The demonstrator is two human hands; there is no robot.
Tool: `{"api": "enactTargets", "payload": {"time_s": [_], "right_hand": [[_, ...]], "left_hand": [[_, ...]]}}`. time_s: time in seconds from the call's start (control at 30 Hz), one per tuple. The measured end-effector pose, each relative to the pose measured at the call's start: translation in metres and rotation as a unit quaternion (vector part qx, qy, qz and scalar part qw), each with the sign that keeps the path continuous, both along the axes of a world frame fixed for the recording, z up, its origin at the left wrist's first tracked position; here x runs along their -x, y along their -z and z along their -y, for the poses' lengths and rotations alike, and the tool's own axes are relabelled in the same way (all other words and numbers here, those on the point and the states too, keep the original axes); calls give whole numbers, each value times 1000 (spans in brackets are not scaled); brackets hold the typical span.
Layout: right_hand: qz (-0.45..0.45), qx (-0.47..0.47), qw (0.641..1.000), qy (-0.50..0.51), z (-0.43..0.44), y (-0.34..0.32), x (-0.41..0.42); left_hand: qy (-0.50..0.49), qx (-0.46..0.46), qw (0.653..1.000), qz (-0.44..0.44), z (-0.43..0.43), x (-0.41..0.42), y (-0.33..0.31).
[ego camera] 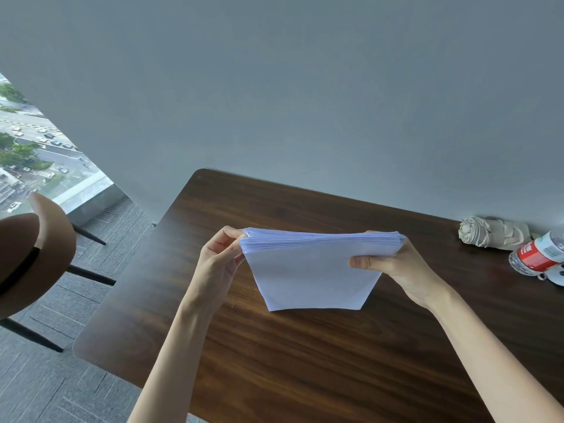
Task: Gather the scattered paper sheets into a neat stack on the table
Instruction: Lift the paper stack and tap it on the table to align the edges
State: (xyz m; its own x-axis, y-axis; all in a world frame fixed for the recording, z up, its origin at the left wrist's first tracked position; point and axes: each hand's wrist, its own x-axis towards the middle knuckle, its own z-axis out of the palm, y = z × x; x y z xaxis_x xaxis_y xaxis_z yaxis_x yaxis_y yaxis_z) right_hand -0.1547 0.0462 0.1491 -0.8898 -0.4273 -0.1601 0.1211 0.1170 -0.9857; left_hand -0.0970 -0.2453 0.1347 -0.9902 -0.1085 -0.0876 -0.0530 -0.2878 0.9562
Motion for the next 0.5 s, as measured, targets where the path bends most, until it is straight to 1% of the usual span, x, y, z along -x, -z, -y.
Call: {"api": "enactTargets", "payload": {"time_s": [0.1,0.2,0.3,0.37,0.43,0.5], "right_hand": [[1,5,1000,15,-1,3,-1],[5,24,999,28,0,4,-2],[2,33,999,40,4,5,-4],[-4,29,999,46,5,7,-6],[-12,22,999,41,5,10,-7],[-20,23,998,49,8,12,-10]], "left_hand": [[-21,15,1000,10,-4,-3,-3],[41,1,999,24,-15,-11,-5],[70,79,994,7,-26,-17,-2],[54,110,992,1,-27,-18,-2],[41,106,994,10,-28,-18,1],[-4,107,994,18,-28,-18,4]]}}
